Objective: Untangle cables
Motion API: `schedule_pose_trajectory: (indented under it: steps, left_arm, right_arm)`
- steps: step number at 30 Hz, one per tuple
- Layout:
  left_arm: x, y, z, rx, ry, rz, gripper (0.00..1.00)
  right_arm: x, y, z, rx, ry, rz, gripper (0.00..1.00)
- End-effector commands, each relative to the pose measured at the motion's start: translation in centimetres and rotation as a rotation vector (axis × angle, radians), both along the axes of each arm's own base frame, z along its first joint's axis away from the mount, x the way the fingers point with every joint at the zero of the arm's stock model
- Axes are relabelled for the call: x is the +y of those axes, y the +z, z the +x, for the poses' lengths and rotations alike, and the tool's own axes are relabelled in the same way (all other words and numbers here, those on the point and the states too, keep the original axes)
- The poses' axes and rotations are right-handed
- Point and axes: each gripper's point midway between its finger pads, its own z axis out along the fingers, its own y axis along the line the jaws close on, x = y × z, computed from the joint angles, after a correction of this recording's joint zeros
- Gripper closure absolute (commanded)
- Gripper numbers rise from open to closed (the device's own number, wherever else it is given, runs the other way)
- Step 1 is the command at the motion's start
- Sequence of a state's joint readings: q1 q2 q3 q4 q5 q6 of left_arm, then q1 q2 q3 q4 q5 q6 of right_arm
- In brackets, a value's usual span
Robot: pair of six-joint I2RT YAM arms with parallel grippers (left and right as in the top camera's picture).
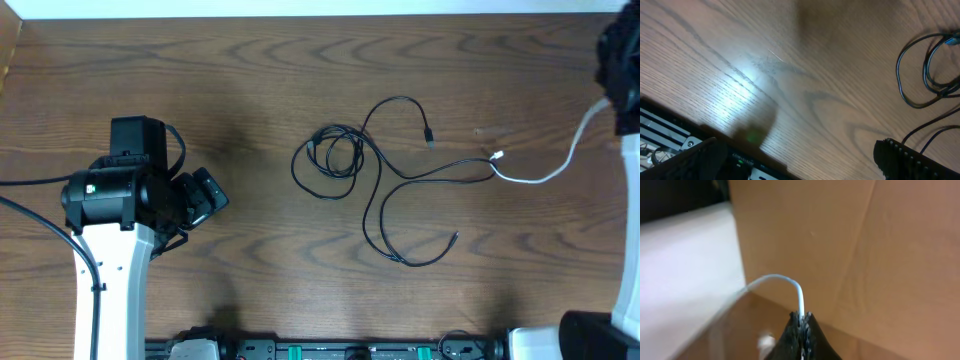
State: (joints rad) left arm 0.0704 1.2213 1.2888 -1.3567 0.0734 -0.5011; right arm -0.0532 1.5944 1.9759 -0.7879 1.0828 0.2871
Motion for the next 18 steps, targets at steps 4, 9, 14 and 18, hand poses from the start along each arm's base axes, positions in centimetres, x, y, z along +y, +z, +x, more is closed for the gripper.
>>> schedule_pose_trajectory:
  steps: [4, 9, 14, 18]
  left_arm:
    - [0.1, 0.0, -0.1, 0.004, 0.012, 0.0, 0.01]
    - [0.1, 0.0, -0.1, 0.004, 0.012, 0.0, 0.01]
    - [0.1, 0.0, -0.1, 0.004, 0.012, 0.0, 0.01]
    - [0.1, 0.0, -0.1, 0.004, 0.011, 0.0, 0.01]
  right_arm:
    - [-3.2, -6.0, 1.0, -0.021, 0.003, 0.243, 0.99]
    - [-3.6, -10.9, 2.2, 0.087, 0.091, 0.416, 0.99]
    - [-4.2, -14.7, 2.2, 0.199, 0.072, 0.488, 0.99]
    - [-4.5, -17.7, 2.7, 0.291, 0.048, 0.521, 0.94]
